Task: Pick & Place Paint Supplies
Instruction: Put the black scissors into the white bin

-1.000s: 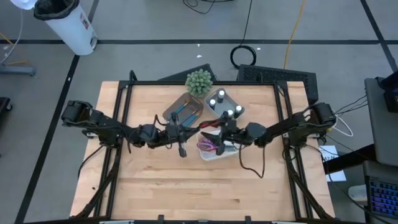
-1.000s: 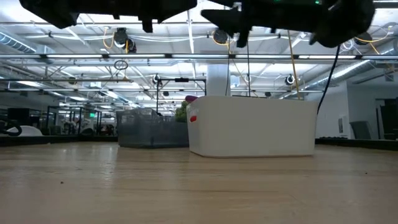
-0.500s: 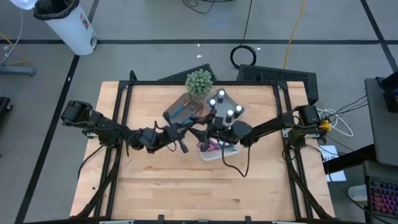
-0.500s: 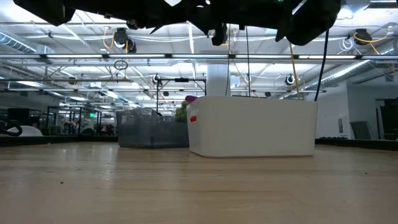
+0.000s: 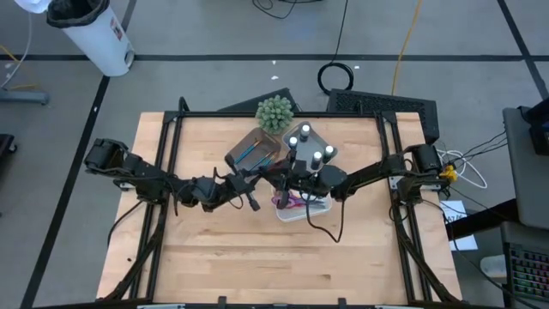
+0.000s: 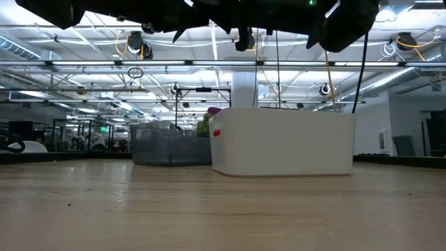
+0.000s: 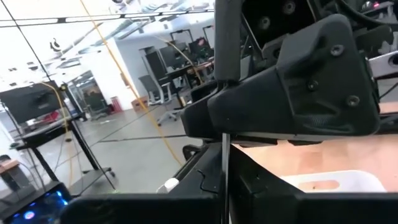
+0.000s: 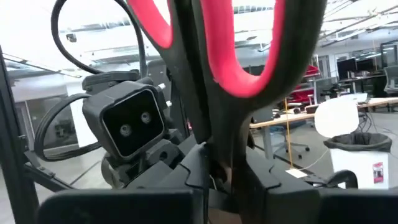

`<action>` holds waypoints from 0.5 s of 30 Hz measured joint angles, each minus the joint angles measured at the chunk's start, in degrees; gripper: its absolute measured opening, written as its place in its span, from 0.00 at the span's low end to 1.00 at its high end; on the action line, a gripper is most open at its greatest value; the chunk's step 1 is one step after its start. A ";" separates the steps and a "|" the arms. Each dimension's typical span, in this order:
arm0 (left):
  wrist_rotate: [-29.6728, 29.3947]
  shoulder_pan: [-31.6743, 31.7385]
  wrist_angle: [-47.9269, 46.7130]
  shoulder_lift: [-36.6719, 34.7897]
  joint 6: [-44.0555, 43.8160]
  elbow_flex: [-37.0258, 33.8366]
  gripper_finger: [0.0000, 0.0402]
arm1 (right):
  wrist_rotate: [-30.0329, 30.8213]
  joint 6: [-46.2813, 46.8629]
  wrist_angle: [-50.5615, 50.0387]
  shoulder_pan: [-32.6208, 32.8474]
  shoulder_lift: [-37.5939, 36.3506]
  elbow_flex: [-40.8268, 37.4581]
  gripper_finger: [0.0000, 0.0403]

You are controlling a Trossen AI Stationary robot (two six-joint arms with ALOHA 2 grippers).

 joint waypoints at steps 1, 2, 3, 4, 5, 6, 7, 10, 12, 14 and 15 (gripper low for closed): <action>0.54 0.04 0.00 0.00 -0.40 0.00 0.01 | 0.18 -0.04 -0.02 -0.13 -0.02 0.00 0.08; 0.67 0.04 -0.13 0.00 -1.06 0.00 0.02 | 0.14 -0.05 -0.04 -0.24 -0.02 0.00 0.08; 0.81 0.04 -0.43 0.00 -1.93 0.00 0.02 | 0.08 -0.21 -0.08 -0.41 -0.02 -0.01 0.08; 0.95 0.04 -0.74 -0.02 -2.90 0.00 0.02 | -0.04 -0.56 -0.20 -0.49 -0.02 -0.02 0.08; 1.15 0.04 -1.18 -0.02 -3.96 0.00 0.02 | -0.20 -1.13 -0.23 -0.54 -0.03 -0.03 0.08; 1.32 0.04 -1.74 -0.02 -5.41 0.00 0.02 | -0.54 -1.90 -0.37 -0.63 -0.23 -0.07 0.08; 1.49 0.04 -2.54 -0.02 -7.08 0.00 0.03 | -1.18 -2.54 -1.19 -0.73 -0.50 -0.07 0.08; 2.35 0.05 -5.16 -0.11 -10.82 0.04 0.09 | -1.37 -3.45 -2.32 -1.10 -1.54 -0.13 0.04; 2.87 0.04 -6.08 -0.09 -12.15 0.02 0.16 | -1.36 -4.33 -3.35 -1.29 -3.08 -0.13 0.04; 3.77 0.04 -7.46 -0.11 -13.07 0.15 0.25 | -1.29 -5.95 -5.29 -1.32 -4.96 -0.11 0.04; 4.22 0.04 -8.61 -0.11 -13.48 0.30 0.30 | -1.29 -6.66 -7.09 -1.32 -5.87 -0.11 0.04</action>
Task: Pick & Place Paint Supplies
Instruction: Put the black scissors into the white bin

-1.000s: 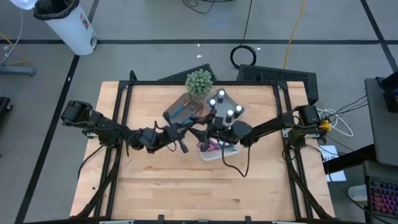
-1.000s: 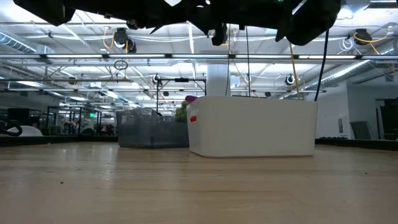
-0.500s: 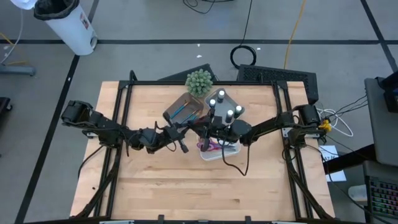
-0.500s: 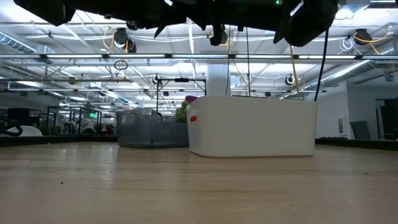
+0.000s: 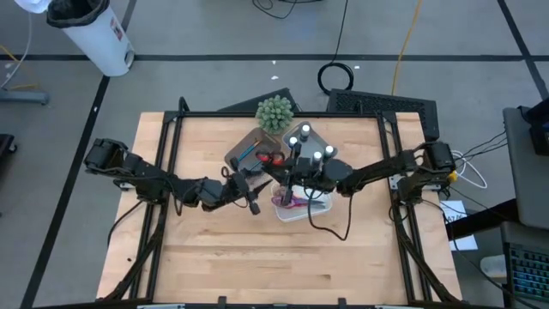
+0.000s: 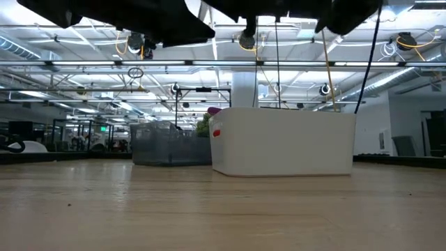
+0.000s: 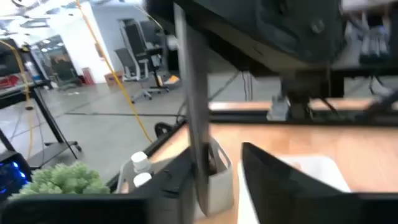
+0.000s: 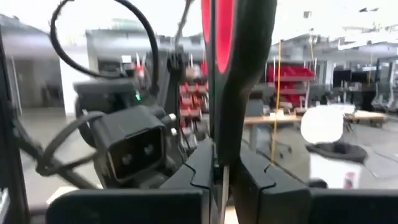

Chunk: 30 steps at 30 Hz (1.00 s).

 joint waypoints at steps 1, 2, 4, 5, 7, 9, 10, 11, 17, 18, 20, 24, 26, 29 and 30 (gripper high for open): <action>0.34 0.00 -1.13 0.02 -0.37 0.08 0.35 | 0.00 -0.67 -2.05 0.00 -1.01 0.00 0.04; 0.48 -0.01 -2.31 0.03 -0.69 0.21 0.39 | -0.04 -1.21 -4.74 0.00 -2.15 0.00 0.04; 0.84 -0.02 -4.24 0.07 -1.55 0.94 0.48 | 0.01 -1.61 -11.50 -0.02 -5.34 0.00 0.04; 0.92 -0.07 -5.16 0.07 -2.08 1.27 0.52 | -0.44 -1.56 -15.80 -0.06 -7.15 0.00 0.04; 1.14 -0.22 -7.96 0.07 -4.33 2.21 0.59 | -2.65 -0.73 -25.72 -0.24 -10.93 0.09 0.04; 2.79 -0.22 -11.86 -0.22 -6.98 3.50 0.64 | -4.82 1.00 -37.16 -0.24 -14.57 0.04 0.04; 4.29 -0.20 -14.33 -0.53 -8.70 4.37 0.66 | -5.91 1.83 -41.91 -0.22 -16.16 0.04 0.04; 5.91 0.01 -17.00 -0.78 -10.58 5.56 0.68 | -6.53 2.79 -47.26 -0.07 -17.94 0.04 0.04; 16.35 1.28 -30.90 -0.79 -21.58 13.76 0.73 | -13.01 7.50 -72.38 2.70 -24.80 0.04 0.04; 17.82 1.54 -31.71 -0.85 -22.98 14.64 0.73 | -13.34 8.35 -75.11 3.65 -25.01 0.02 0.04; 21.04 1.85 -32.39 -0.87 -25.02 15.61 0.73 | -13.55 9.79 -79.43 5.54 -25.28 0.02 0.04; 27.05 1.88 -30.30 -0.78 -26.88 16.03 0.73 | -13.40 12.02 -82.74 8.44 -24.08 0.02 0.04; 29.60 2.04 -28.26 -0.21 -28.51 16.18 0.73 | -13.42 12.76 -82.36 9.38 -23.10 0.01 0.04; 32.20 2.10 -28.23 0.41 -31.05 16.16 0.73 | -13.53 12.75 -81.53 9.92 -21.72 0.02 0.04; 32.19 2.10 -27.95 0.71 -31.35 16.16 0.73 | -13.51 12.73 -81.75 9.92 -21.23 0.02 0.04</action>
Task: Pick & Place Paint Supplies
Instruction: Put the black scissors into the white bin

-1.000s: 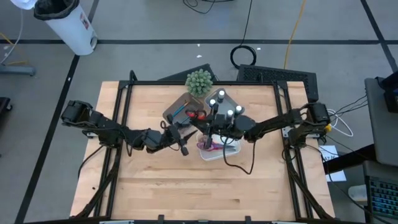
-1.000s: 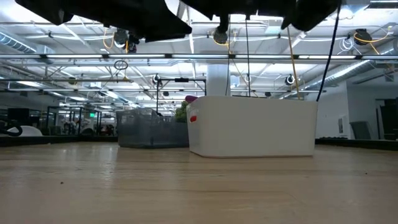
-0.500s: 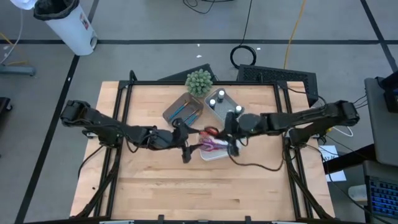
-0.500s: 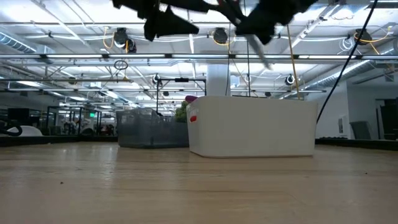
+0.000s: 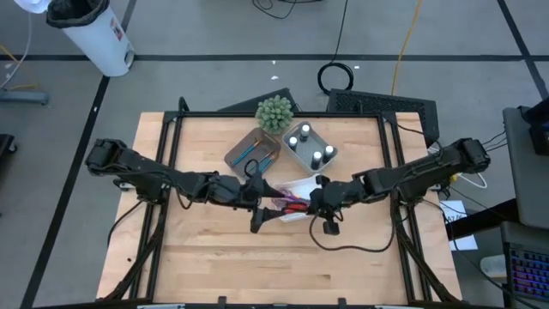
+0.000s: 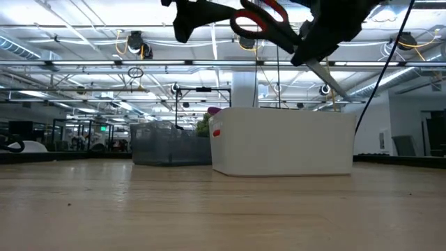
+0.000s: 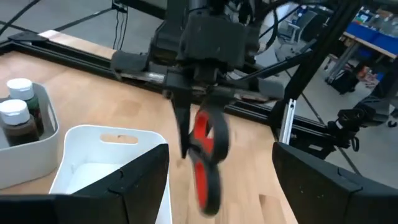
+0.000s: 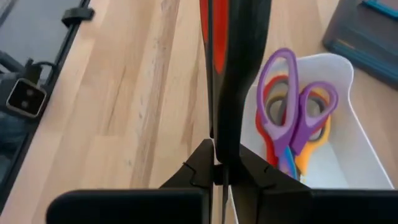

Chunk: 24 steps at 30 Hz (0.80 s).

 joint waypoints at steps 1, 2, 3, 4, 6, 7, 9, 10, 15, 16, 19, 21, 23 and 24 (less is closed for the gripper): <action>-0.01 0.00 0.10 0.12 0.04 0.00 0.73 | 0.03 0.00 0.05 -0.06 0.49 -0.02 0.04; 0.00 0.00 -0.10 0.18 0.20 0.00 0.73 | 0.11 -0.09 0.65 -0.18 0.94 -0.02 0.04; -0.02 0.00 -0.08 0.37 0.19 -0.02 0.73 | 0.08 -0.13 1.53 -0.40 1.35 -0.02 0.04; -0.02 0.01 0.47 0.93 0.13 -0.02 0.73 | 0.02 -0.17 2.37 -0.52 1.72 -0.02 0.04; -0.30 0.29 0.31 1.48 0.10 -0.03 0.73 | -0.07 -0.28 3.04 -0.57 2.16 -0.02 0.04; -0.56 0.33 -0.05 1.61 0.11 -0.13 0.73 | -0.11 -0.37 3.03 -0.55 2.48 -0.02 0.04; -1.28 0.65 1.39 2.57 0.00 -0.07 0.73 | -0.31 -0.49 3.26 -0.81 3.03 -0.02 0.04; -1.76 0.79 1.18 2.72 0.18 -0.04 0.73 | -0.34 -0.25 2.87 -0.85 3.08 -0.02 0.04; -1.98 1.36 0.72 3.95 -0.03 -0.08 0.73 | -0.72 -0.11 2.99 -0.92 3.26 -0.02 0.04; -1.94 1.40 0.43 4.07 -0.02 -0.11 0.71 | -1.36 -0.11 2.78 -0.94 3.30 -0.02 0.04; -1.96 1.75 1.63 5.07 0.02 -0.09 0.63 | -1.51 -0.05 2.86 -0.94 3.27 -0.02 0.04; -1.44 2.05 1.38 5.24 -0.08 -0.09 0.54 | -1.44 -0.05 2.65 -0.96 3.29 -0.02 0.04; -1.11 2.54 1.77 5.51 -0.73 -0.09 0.43 | -1.25 0.11 2.35 -1.01 3.27 -0.02 0.04; -0.89 2.67 1.67 5.55 -0.97 -0.09 0.38 | -1.09 0.17 2.06 -1.01 3.27 -0.02 0.04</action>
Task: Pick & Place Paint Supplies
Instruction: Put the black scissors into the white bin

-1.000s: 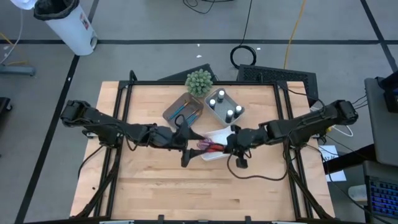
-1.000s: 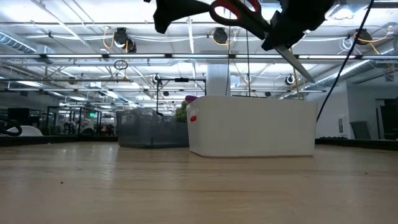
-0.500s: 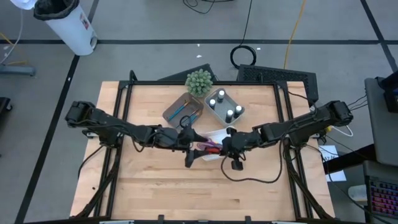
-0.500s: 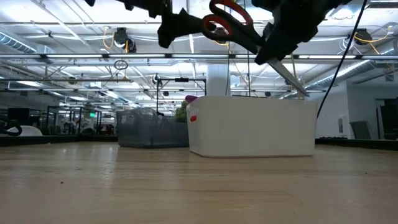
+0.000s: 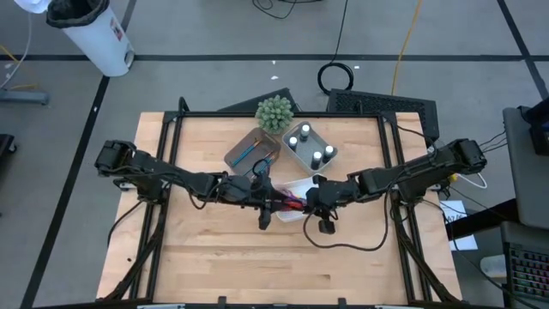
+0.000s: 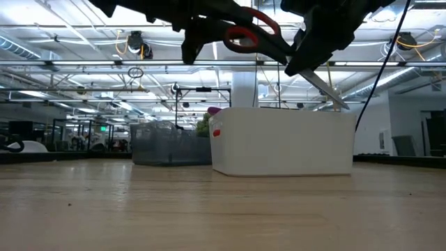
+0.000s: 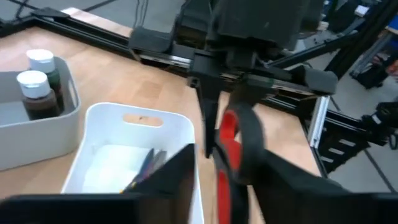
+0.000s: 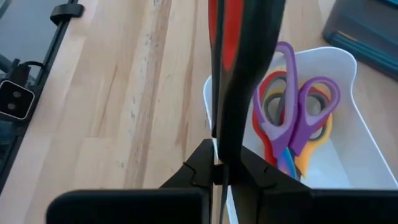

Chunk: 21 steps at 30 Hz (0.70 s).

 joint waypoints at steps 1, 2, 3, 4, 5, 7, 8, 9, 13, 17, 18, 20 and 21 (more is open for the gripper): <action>0.60 0.16 0.05 0.03 -0.14 0.00 0.32 | 0.02 0.00 -0.04 -0.02 0.00 0.00 0.04; 1.52 0.28 0.19 0.03 -0.14 0.00 0.26 | 0.02 -0.02 0.07 -0.04 0.04 0.00 0.04; 2.83 0.55 0.35 0.03 -0.11 0.00 0.20 | 0.00 -0.02 0.12 -0.04 0.03 0.00 0.04; 3.89 0.77 0.41 0.03 0.26 0.00 0.13 | -0.09 -0.02 0.08 -0.12 0.00 0.00 0.05; 4.62 0.97 0.28 0.03 0.78 0.00 0.08 | -0.37 -0.03 0.03 -0.21 0.00 0.00 0.07; 5.74 1.09 0.32 -0.11 1.45 0.00 0.07 | -0.43 -0.82 0.13 -0.26 0.00 -0.02 0.13; 5.51 1.04 0.35 -0.17 1.44 0.00 0.07 | -0.33 -1.78 0.50 -0.30 -0.04 -0.02 0.17; 5.16 0.91 0.51 -0.18 1.34 0.00 0.08 | -0.17 -2.77 0.87 -0.40 -0.33 0.00 0.21; 2.36 0.06 1.03 -0.40 0.97 0.00 0.08 | 2.82 -4.14 -0.46 -0.42 -3.09 0.00 0.37; -3.02 -1.47 1.72 -0.83 0.84 0.00 0.08 | 6.91 -5.88 -6.45 -0.59 -8.41 0.00 0.47; -3.98 -1.86 1.29 -1.20 0.38 -0.02 0.08 | 8.89 -5.92 -8.17 -0.59 -10.09 0.04 0.49; -5.58 -2.53 1.54 -1.67 -1.62 -0.07 0.08 | 13.67 -5.96 -11.82 -0.55 -13.32 0.03 0.51; -6.65 -2.94 1.83 -1.76 -2.61 -0.07 0.08 | 15.98 -5.88 -12.74 -0.55 -14.93 0.02 0.52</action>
